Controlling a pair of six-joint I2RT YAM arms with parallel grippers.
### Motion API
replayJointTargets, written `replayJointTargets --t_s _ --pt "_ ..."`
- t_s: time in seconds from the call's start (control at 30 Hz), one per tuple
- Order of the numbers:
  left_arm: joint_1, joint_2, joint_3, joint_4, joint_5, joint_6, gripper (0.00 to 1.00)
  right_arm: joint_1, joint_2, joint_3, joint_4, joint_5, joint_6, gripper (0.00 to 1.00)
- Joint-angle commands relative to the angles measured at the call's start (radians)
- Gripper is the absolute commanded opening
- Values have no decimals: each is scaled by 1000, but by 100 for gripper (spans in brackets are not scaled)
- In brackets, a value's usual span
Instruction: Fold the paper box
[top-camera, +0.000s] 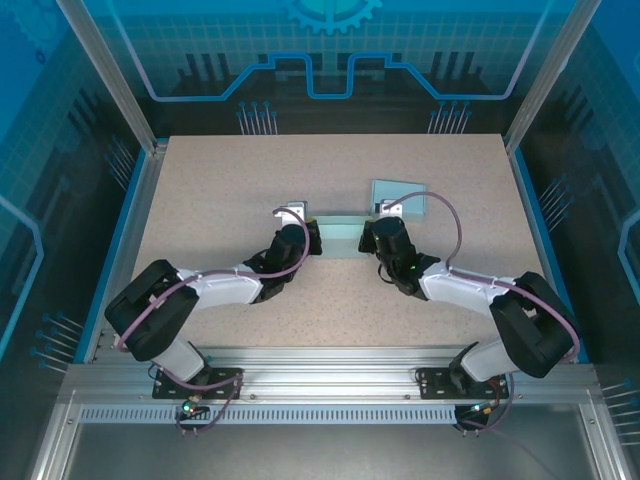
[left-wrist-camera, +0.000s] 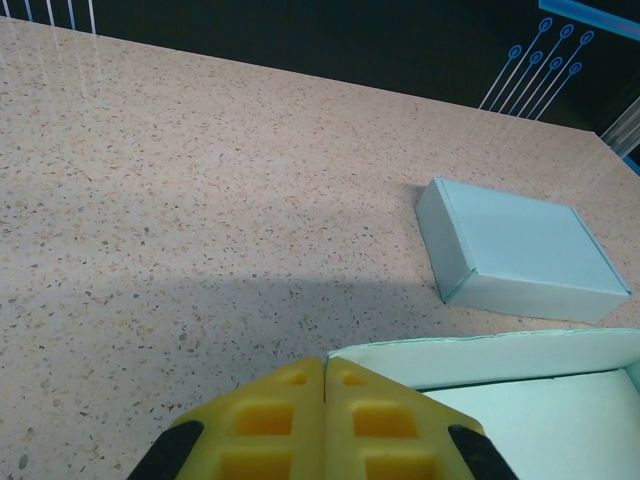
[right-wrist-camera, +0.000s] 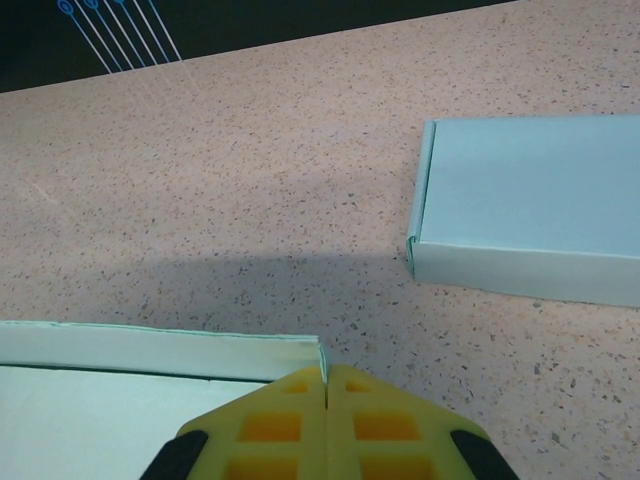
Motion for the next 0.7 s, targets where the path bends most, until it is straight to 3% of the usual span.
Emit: replayJointTargets --t_s 0.0,0.67 --pt "-28 8 -18 -75 133 16 2 12 8 -39 -109 -98 -8 0" --pt "49 -2 -27 -118 358 14 2 8 -4 -38 -116 -97 -24 0"
